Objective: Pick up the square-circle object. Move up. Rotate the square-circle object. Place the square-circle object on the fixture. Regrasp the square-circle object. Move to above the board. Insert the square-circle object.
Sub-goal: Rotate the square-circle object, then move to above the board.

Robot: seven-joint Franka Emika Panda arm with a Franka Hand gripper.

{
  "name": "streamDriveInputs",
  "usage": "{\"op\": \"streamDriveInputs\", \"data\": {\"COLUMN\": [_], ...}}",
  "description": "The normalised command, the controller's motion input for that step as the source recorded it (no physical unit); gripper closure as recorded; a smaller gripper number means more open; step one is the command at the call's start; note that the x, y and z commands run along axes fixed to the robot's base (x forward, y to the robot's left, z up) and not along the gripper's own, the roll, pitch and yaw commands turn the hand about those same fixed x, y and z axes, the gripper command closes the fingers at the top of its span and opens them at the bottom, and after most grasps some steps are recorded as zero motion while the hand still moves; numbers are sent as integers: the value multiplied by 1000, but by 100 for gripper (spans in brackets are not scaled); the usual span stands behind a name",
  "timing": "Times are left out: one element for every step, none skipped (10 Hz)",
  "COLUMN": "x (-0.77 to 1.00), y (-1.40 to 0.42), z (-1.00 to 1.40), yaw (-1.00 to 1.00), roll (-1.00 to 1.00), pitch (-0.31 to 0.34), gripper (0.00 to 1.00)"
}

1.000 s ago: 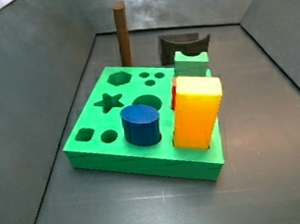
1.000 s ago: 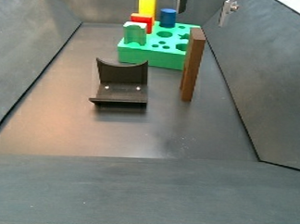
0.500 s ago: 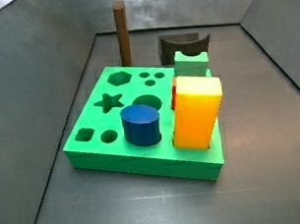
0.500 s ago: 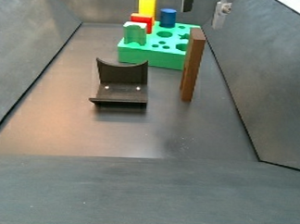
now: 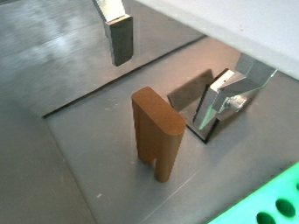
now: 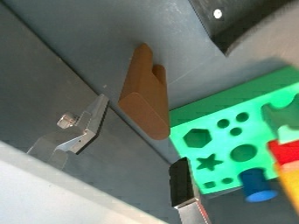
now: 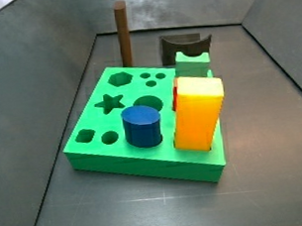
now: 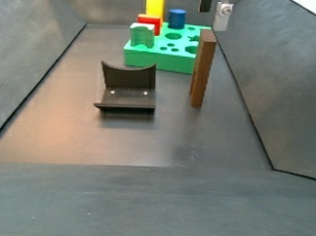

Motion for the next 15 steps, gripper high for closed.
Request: {"op": "streamDriveInputs", "data": {"x": [39, 39, 0, 14, 22, 17, 11, 10, 8, 6, 0, 174, 170, 169, 159], "y": [28, 28, 0, 2, 6, 10, 14, 17, 20, 23, 0, 211, 209, 200, 180], "z": [-23, -21, -1000, -1000, -1000, -973, -758, -593, -433, -278, 0, 1000, 1000, 1000, 1000], "yaw": [-529, -251, -176, -99, -71, -56, -47, -42, -38, -33, -31, 169, 163, 138, 73], "roll": [7, 7, 7, 10, 17, 25, 33, 38, 42, 46, 50, -49, -51, -52, -39], "pitch": [44, 44, 43, 27, 2, -16, -30, -34, -43, -47, -44, 425, 436, 419, 281], "gripper": [0, 0, 0, 0, 0, 0, 0, 0, 0, 0, 100, 100, 100, 100, 100]}}
